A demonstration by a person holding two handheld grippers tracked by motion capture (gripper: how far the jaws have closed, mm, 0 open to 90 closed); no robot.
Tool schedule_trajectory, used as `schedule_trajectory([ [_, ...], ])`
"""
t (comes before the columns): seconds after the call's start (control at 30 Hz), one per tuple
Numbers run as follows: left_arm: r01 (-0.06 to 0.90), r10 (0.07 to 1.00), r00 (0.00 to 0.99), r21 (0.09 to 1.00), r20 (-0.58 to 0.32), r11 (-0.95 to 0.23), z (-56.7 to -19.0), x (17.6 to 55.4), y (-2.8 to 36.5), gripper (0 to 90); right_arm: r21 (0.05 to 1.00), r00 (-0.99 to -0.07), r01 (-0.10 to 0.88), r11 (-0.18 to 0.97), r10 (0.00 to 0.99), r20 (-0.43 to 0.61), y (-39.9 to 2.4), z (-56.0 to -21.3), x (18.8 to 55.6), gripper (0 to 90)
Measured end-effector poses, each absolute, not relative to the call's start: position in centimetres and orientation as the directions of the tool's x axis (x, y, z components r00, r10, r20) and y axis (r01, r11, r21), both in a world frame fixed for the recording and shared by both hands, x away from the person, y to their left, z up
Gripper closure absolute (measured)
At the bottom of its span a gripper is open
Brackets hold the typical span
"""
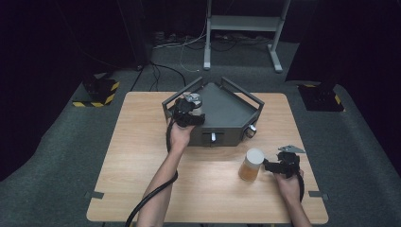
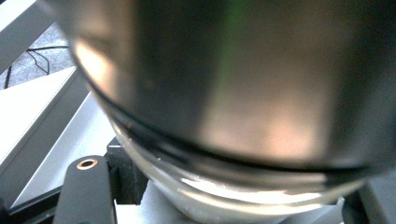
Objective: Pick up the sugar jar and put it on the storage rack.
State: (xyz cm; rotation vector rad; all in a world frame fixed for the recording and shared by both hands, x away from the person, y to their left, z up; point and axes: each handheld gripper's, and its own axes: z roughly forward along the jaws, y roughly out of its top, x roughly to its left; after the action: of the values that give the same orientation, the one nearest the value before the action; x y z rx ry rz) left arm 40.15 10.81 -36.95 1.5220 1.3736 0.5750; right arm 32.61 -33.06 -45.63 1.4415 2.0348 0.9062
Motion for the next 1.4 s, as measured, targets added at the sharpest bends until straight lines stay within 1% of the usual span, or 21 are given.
schedule_trajectory([
  [0.13, 0.483, 0.934, 0.253, 0.869, -0.253, 0.105, -36.9, 40.2, 10.9, 30.4, 0.748, -0.327, 0.624, 0.225, 0.945, -0.011, -33.1, -45.6, 32.6, 8.9],
  [0.17, 0.486, 0.933, 0.255, 0.868, -0.255, 0.104, -36.8, 40.3, 10.9, 28.0, 0.748, -0.327, 0.625, 0.224, 0.945, -0.010, -33.1, -45.6, 32.6, 8.9],
  [0.27, 0.485, 0.935, 0.255, 0.869, -0.246, 0.096, -36.8, 40.2, 10.9, 17.1, 0.748, -0.328, 0.624, 0.225, 0.945, -0.010, -33.1, -45.6, 32.6, 8.9],
  [0.3, 0.482, 0.935, 0.255, 0.870, -0.248, 0.099, -36.8, 40.1, 11.0, 17.1, 0.748, -0.327, 0.624, 0.224, 0.945, -0.010, -33.1, -45.6, 32.6, 8.9],
  [0.4, 0.473, 0.932, 0.259, 0.875, -0.252, 0.104, -36.9, 39.8, 11.2, 11.4, 0.748, -0.328, 0.624, 0.225, 0.945, -0.010, -33.1, -45.6, 32.6, 8.9],
  [0.53, 0.463, 0.929, 0.264, 0.879, -0.259, 0.114, -36.9, 39.4, 11.5, 7.4, 0.748, -0.327, 0.625, 0.224, 0.945, -0.009, -33.1, -45.6, 32.6, 9.0],
  [0.97, 0.442, 0.924, 0.269, 0.887, -0.272, 0.133, -37.1, 37.1, 12.8, 4.6, 0.748, -0.328, 0.624, 0.225, 0.945, -0.010, -33.1, -45.6, 32.6, 9.0],
  [1.4, 0.407, 0.915, 0.282, 0.900, -0.288, 0.158, -38.1, 33.3, 15.1, 4.3, 0.748, -0.327, 0.625, 0.223, 0.945, -0.009, -33.1, -45.6, 32.6, 9.0],
])
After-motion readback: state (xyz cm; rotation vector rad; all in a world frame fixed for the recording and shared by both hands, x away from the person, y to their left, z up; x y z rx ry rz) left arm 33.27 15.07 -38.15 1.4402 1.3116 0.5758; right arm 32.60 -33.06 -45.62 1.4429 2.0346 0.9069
